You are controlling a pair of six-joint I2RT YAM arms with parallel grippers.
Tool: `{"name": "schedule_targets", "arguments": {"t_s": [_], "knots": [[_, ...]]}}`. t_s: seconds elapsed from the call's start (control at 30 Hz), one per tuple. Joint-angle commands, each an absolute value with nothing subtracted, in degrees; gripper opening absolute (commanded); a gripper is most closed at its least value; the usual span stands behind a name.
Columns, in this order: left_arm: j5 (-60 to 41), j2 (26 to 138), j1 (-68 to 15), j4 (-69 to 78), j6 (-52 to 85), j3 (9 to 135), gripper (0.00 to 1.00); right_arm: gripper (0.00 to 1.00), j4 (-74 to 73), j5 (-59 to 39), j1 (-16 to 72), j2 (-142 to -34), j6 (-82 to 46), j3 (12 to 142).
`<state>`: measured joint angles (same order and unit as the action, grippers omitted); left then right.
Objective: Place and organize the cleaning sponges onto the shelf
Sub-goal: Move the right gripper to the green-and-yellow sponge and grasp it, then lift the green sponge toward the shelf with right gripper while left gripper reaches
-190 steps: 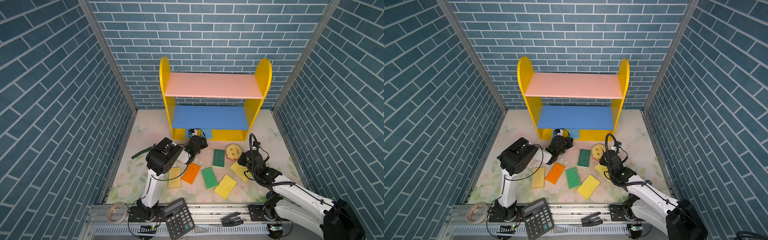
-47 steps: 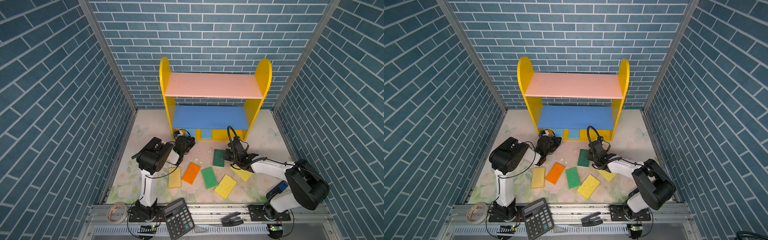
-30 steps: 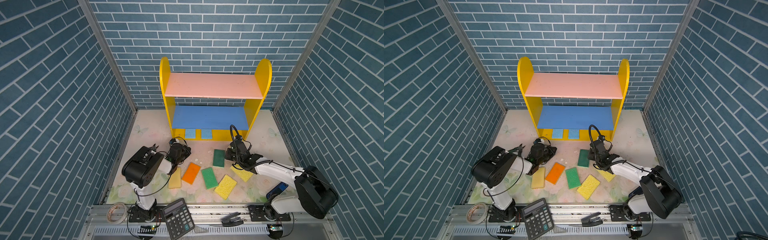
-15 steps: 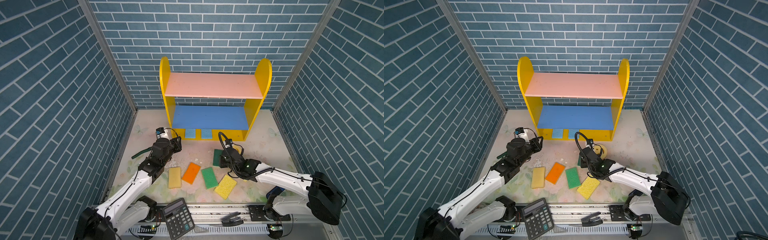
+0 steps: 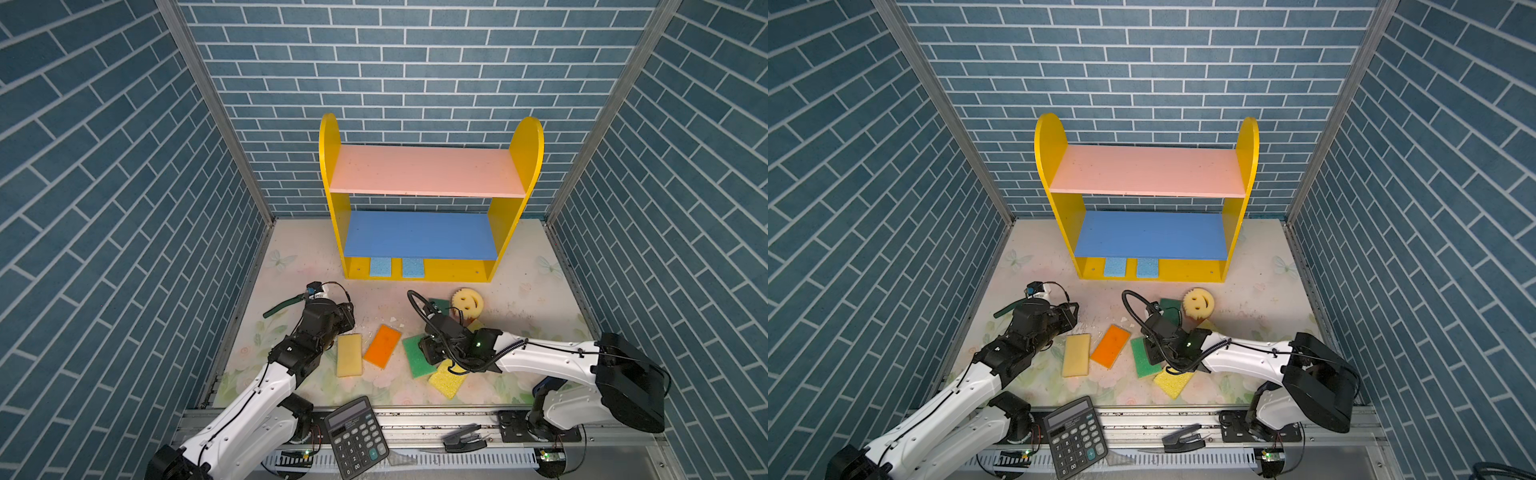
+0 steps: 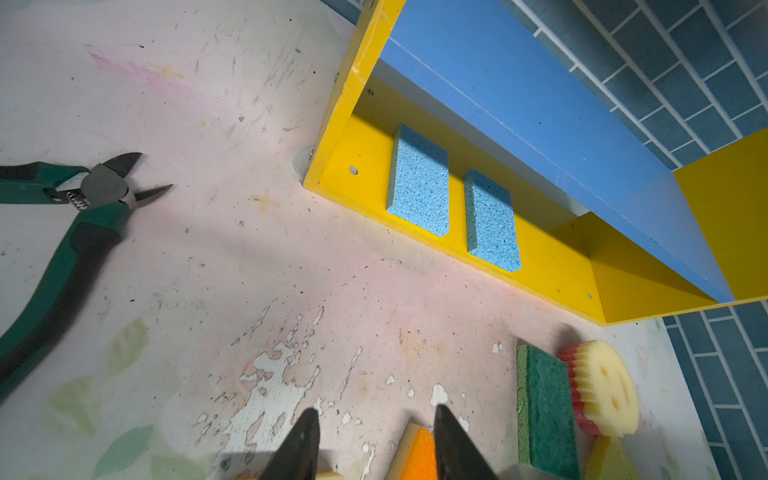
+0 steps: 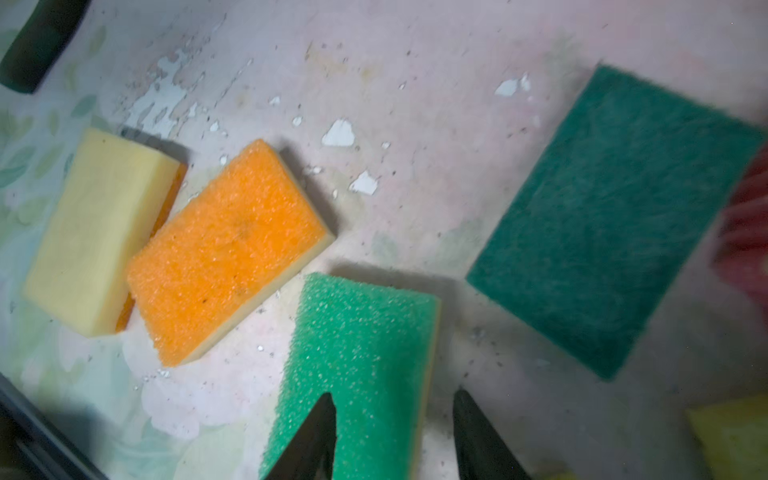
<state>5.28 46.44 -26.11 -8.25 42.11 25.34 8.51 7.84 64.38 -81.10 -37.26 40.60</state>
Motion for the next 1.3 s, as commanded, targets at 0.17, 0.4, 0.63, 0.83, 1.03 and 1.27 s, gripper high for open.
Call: {"name": "schedule_targets", "arguments": {"t_s": [0.17,0.4,0.63,0.83,1.03,1.27], "knots": [[4.31,53.11,-25.67,-6.43,39.86,28.4,0.46,0.47,4.34,5.26,65.27,-85.67,-42.45,38.28],[2.97,57.25,-25.36,-4.0,39.3,28.85,0.46,0.52,0.37,4.26,63.86,-86.93,-45.59,35.67],[2.6,59.19,-25.22,-2.29,39.73,29.23,0.47,0.36,-3.79,-1.8,60.44,-90.31,-46.58,35.72],[3.3,59.42,-24.69,-3.31,39.47,29.55,0.47,0.08,-7.41,-8.14,55.03,-90.1,-46.23,34.94],[2.59,61.67,-24.08,-2.5,39.62,30.42,0.47,0.0,-2.39,-8.89,52.57,-88.09,-42.1,38.88],[-5.49,68.78,-24.13,0.36,39.39,34.87,0.31,0.0,4.18,-7.79,50.84,-85.58,-36.16,46.32]]}}
